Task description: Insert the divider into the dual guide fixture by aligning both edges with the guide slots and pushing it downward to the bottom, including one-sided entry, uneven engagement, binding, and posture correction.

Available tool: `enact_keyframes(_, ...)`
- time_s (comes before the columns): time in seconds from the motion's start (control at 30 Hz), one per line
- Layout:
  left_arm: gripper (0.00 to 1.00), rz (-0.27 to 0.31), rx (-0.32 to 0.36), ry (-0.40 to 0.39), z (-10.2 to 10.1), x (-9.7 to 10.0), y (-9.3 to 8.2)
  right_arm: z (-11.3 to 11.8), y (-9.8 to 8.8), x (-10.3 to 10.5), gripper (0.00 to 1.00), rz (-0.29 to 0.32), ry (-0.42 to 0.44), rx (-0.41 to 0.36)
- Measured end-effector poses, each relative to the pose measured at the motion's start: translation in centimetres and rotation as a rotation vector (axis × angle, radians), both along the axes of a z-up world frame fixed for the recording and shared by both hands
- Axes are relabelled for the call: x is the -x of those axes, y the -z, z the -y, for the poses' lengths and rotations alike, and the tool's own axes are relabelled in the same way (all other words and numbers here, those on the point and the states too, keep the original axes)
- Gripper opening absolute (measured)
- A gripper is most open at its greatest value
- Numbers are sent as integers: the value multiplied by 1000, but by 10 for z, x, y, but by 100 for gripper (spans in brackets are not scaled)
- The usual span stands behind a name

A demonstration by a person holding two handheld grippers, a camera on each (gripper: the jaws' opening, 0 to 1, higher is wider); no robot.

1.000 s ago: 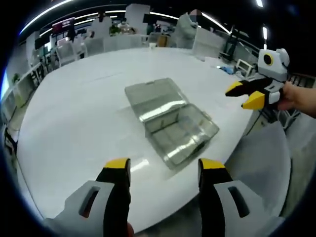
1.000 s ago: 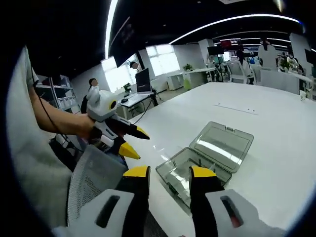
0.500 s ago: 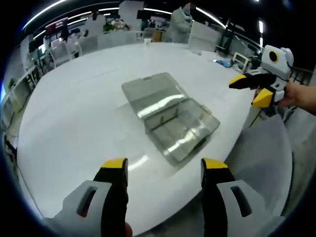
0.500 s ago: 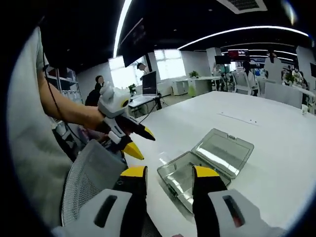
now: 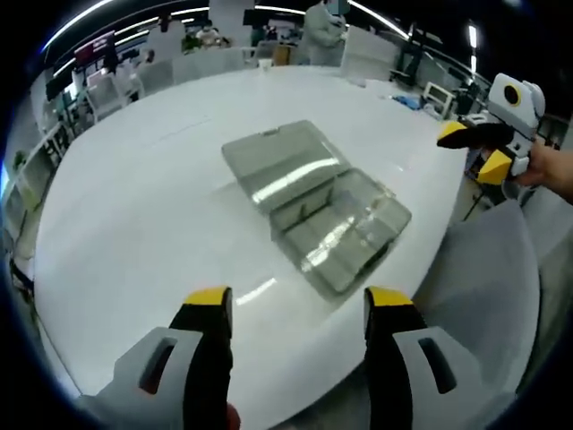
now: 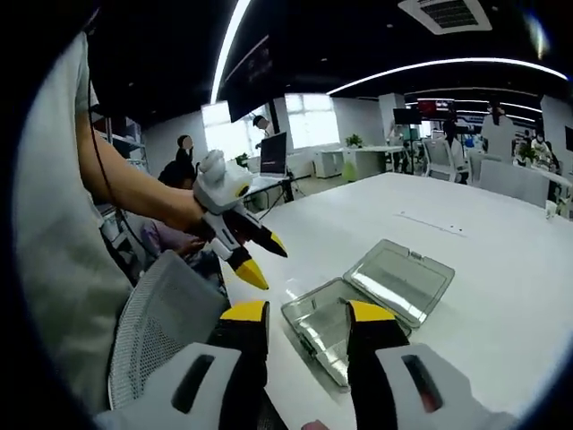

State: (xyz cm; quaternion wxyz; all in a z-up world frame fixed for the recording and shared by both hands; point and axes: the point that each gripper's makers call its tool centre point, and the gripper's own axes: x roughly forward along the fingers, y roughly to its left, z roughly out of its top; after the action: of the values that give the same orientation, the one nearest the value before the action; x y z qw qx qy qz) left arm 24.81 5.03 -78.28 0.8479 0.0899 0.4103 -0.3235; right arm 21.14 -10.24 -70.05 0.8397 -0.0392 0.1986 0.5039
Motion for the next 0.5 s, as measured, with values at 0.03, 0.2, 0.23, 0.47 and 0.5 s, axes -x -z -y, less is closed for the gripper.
enact_keyframes(0.03, 58, -3, -4, 1, 0, 0, 1, 0, -1, 0, 33, -7, 0, -6)
enact_keyframes(0.2, 58, -12, -15, 2, 0, -3, 4, -1, -4, 4, 44, -7, -22, 11)
enact_keyframes(0.23, 58, -15, -19, 1, -1, -4, 5, -1, -4, 5, 47, -7, -22, 14)
enact_keyframes(0.47, 58, -26, -27, -5, -1, -8, 8, 3, -8, 4, 52, 10, -31, 20)
enact_keyframes(0.5, 58, -27, -28, -5, -1, -8, 9, 3, -9, 4, 52, 14, -34, 19)
